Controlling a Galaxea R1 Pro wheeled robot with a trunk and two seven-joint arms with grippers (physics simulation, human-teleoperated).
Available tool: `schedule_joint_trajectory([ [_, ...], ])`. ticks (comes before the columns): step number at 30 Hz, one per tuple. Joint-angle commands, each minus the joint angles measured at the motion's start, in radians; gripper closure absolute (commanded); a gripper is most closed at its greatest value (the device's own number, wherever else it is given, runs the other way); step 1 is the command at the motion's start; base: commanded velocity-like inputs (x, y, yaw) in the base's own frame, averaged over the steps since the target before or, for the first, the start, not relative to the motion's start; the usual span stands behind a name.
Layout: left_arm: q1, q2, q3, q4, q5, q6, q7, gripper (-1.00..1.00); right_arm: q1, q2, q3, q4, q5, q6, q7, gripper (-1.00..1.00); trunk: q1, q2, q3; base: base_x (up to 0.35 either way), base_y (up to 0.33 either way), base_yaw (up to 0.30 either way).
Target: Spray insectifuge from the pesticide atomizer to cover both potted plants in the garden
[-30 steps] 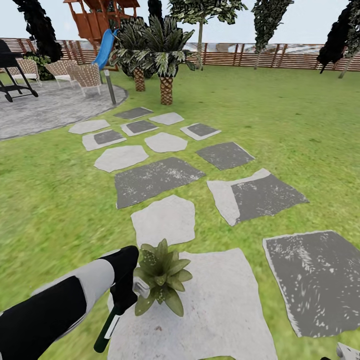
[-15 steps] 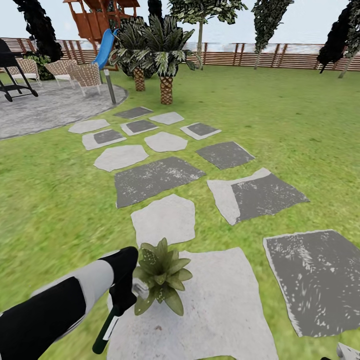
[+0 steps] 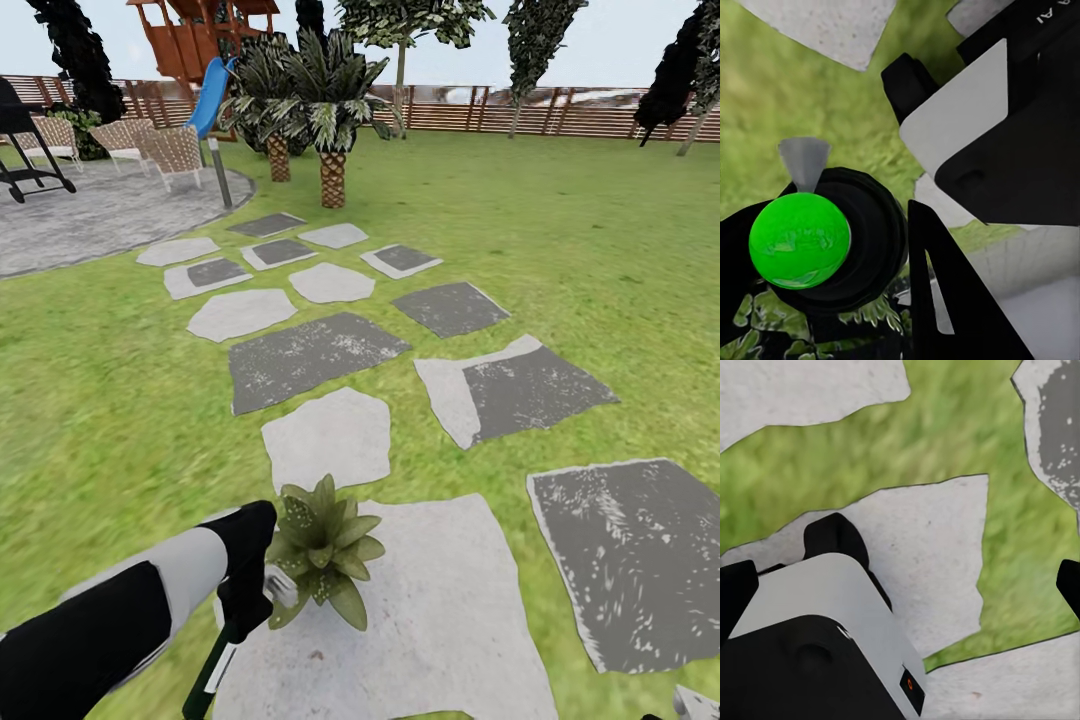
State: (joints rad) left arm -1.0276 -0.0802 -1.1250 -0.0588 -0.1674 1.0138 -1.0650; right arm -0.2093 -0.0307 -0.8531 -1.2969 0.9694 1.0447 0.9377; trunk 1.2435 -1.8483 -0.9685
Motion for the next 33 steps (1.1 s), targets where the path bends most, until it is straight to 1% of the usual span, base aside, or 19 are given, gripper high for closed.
schedule_joint_trajectory([
  [1,-0.001,0.0,0.002,-0.001,-0.011,0.005,-0.009,1.0,-0.001,0.0,-0.001,-0.001,0.009,0.003,0.01,-1.0,0.004,-0.008,-0.004,0.0,0.0,0.0],
  [3,-0.008,-0.001,0.002,-0.001,-0.012,0.005,-0.009,1.0,-0.001,0.0,-0.001,-0.001,0.009,0.003,0.01,-1.0,0.004,-0.008,-0.004,0.0,0.0,0.0],
  [6,-0.04,0.0,0.003,-0.001,-0.011,0.005,-0.01,1.0,-0.001,0.0,-0.001,-0.001,0.009,0.003,0.01,-1.0,0.004,-0.008,-0.004,0.0,0.0,0.0],
  [8,-0.063,0.0,0.004,-0.001,-0.011,0.005,-0.01,1.0,-0.001,0.0,-0.001,-0.001,0.009,0.003,0.01,-1.0,0.012,-0.022,-0.01,0.0,0.0,0.0],
  [12,-0.086,-0.001,0.003,-0.001,-0.012,0.005,-0.01,1.0,-0.001,0.0,-0.001,-0.001,0.009,0.003,0.01,-1.0,0.027,-0.05,-0.023,0.0,0.0,0.0],
  [15,-0.093,0.0,0.004,-0.001,-0.011,0.005,-0.01,1.0,-0.001,0.0,-0.001,-0.001,0.009,0.003,0.01,-1.0,0.027,-0.05,-0.023,0.0,0.0,0.0],
  [20,-0.08,-0.002,0.006,-0.001,-0.009,0.005,-0.01,1.0,-0.001,0.0,-0.001,-0.001,0.009,0.003,0.01,-1.0,0.027,-0.05,-0.023,0.0,0.0,0.0],
  [28,-0.015,-0.003,0.008,-0.001,-0.008,0.005,-0.007,1.0,-0.001,0.001,-0.001,-0.001,0.009,0.003,0.01,-1.0,0.027,-0.05,-0.023,0.0,0.0,0.0],
  [33,-0.008,-0.001,0.012,-0.001,-0.007,0.005,-0.008,1.0,-0.001,0.0,-0.001,-0.001,0.009,0.003,0.01,-1.0,0.027,-0.05,-0.023,0.0,0.0,0.0],
])
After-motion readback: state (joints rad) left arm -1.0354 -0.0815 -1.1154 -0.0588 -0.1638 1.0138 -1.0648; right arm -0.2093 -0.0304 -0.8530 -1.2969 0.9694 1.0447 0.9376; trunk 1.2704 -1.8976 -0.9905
